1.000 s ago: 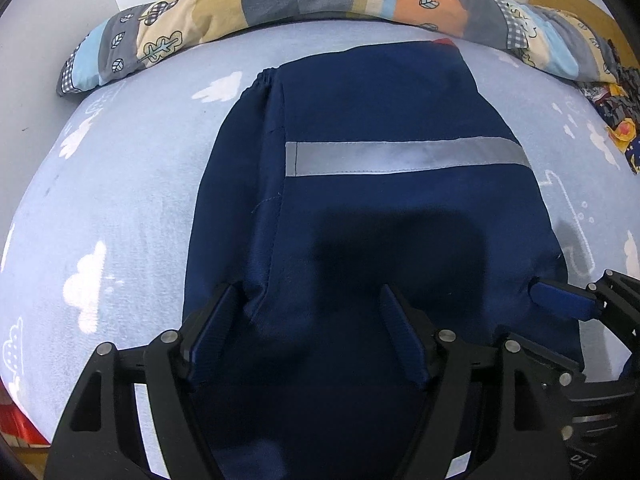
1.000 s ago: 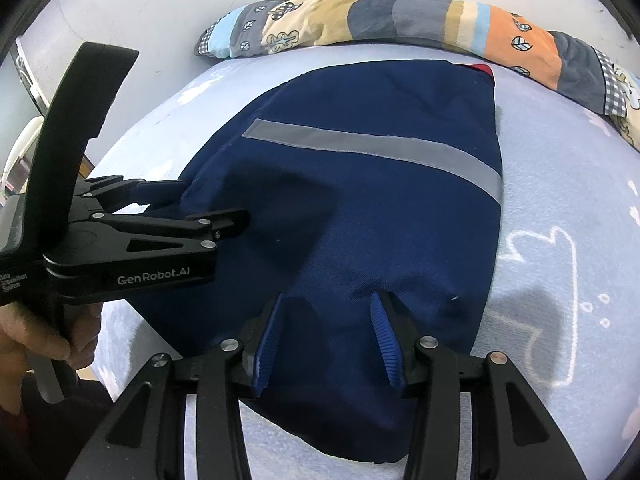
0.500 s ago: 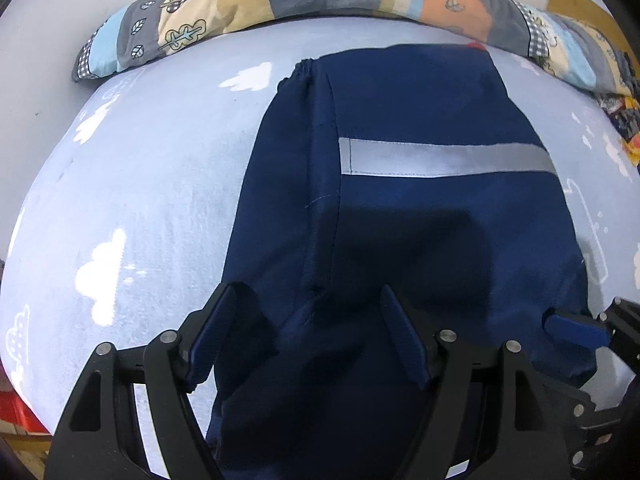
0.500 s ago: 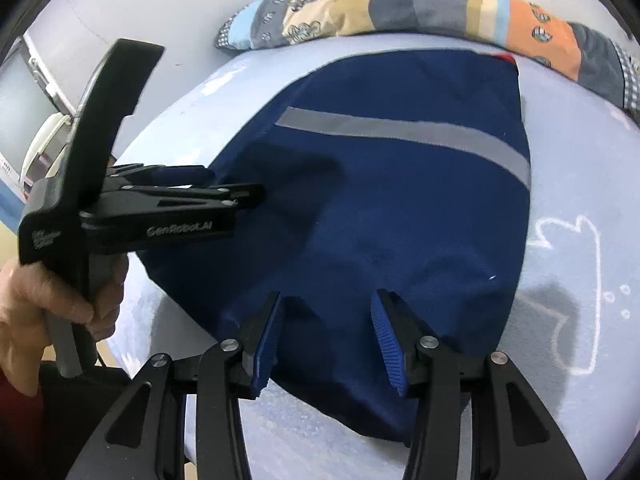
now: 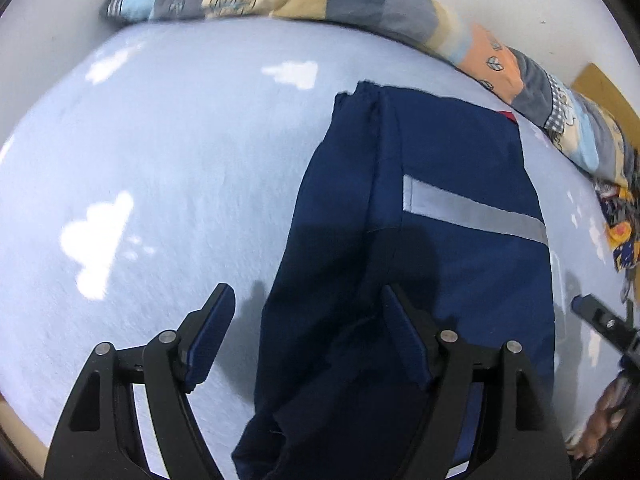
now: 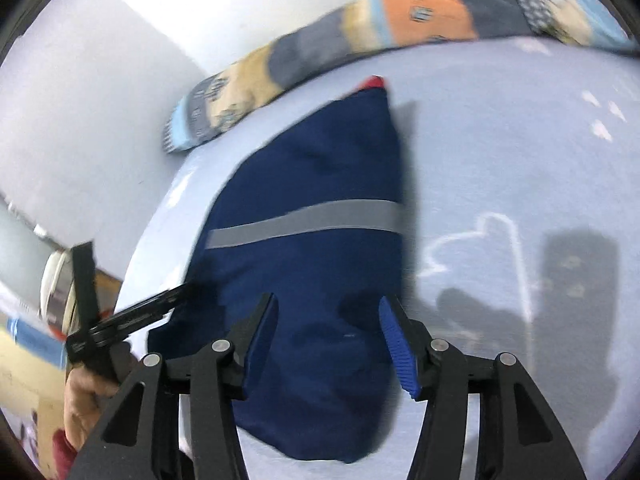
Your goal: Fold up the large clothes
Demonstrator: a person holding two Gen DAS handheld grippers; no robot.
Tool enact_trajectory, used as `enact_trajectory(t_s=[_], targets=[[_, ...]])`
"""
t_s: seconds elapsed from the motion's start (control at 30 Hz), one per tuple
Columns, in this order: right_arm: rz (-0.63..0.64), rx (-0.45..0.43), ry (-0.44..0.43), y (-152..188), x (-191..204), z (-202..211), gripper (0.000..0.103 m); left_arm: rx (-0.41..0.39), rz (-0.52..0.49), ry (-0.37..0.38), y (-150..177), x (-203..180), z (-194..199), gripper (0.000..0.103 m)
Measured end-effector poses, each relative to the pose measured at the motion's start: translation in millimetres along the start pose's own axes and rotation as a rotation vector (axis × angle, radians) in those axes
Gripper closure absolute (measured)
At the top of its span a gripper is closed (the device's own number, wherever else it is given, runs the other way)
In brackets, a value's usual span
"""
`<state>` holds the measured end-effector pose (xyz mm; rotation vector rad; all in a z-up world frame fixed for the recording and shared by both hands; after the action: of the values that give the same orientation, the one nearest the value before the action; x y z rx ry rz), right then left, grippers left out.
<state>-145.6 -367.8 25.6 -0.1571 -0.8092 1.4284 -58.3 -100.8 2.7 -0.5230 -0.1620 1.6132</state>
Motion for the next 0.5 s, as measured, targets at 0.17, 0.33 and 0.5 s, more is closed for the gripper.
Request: enact_trajectory(t_s=[0.17, 0.33, 0.5], targets=[[0.033, 0.13, 0.031, 22, 10, -31, 0.046, -0.021, -0.068, -0.053, 8, -11, 1, 0.027], [0.137, 0.111, 0.105, 14, 21, -28, 0.044, -0.131, -0.064, -0.044, -8, -5, 22, 0.027], [0.097, 0.042, 0.135, -4, 6, -12, 0.044, -0.074, 0.062, -0.132, -17, 36, 8, 0.027]])
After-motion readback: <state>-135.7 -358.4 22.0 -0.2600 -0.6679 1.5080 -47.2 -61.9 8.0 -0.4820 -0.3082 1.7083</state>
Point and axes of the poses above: each gripper's, at about its wrist camera, not at the fingertips, and z roughly against the way its jaws point, x to its left, y to its underside, the point moved 7 cm from there along -z, roughly the way its jaws point, and after that the axes turned 12 degrees about z, right-handed, at the moved point
